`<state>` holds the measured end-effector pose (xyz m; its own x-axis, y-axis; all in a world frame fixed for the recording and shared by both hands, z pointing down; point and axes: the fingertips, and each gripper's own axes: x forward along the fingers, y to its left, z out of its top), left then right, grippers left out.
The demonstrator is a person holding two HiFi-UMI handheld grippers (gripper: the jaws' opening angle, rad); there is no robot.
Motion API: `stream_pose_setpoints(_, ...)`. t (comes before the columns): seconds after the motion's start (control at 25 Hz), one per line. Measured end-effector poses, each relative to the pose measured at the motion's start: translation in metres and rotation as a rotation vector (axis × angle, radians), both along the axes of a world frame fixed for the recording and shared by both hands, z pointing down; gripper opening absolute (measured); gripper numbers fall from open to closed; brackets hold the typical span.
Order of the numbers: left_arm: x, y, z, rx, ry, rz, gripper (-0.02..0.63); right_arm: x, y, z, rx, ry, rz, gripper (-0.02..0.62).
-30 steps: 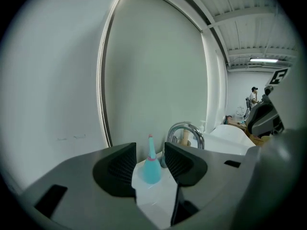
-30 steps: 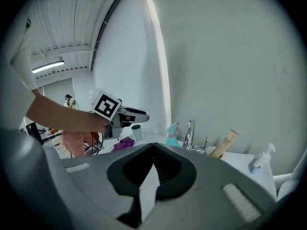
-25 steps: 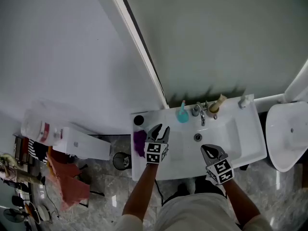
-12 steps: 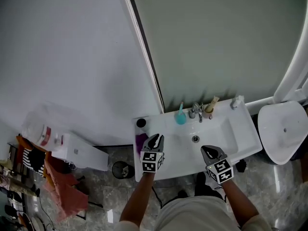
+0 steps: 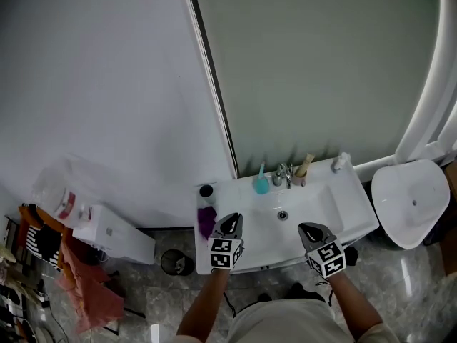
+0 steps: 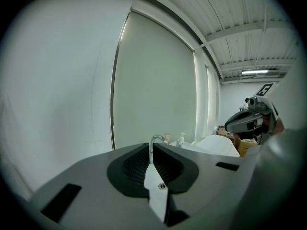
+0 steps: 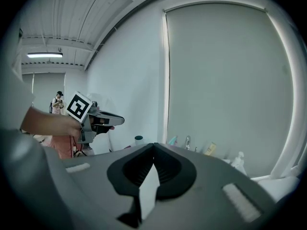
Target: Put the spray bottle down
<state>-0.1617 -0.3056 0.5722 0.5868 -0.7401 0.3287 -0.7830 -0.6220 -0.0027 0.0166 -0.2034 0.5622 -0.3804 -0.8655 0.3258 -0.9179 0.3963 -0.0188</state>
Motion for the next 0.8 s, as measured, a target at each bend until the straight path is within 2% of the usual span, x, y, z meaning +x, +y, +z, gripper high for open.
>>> stream_pose_setpoints(0.28,0.014,0.031,-0.019,0.000,0.014,-0.028,0.016,0.021,0.007,-0.010,0.011,-0.019,-0.041,0.011)
stream_pose_setpoints(0.56,0.032,0.068,-0.052,0.022,0.061,-0.060,0.006,0.045,0.016,-0.020,0.012,-0.057,-0.075,0.011)
stream_pose_setpoints(0.8,0.040,0.090,-0.068,0.042,0.089,-0.083,0.006,0.060,0.019,-0.036,0.049,-0.099,-0.090,0.011)
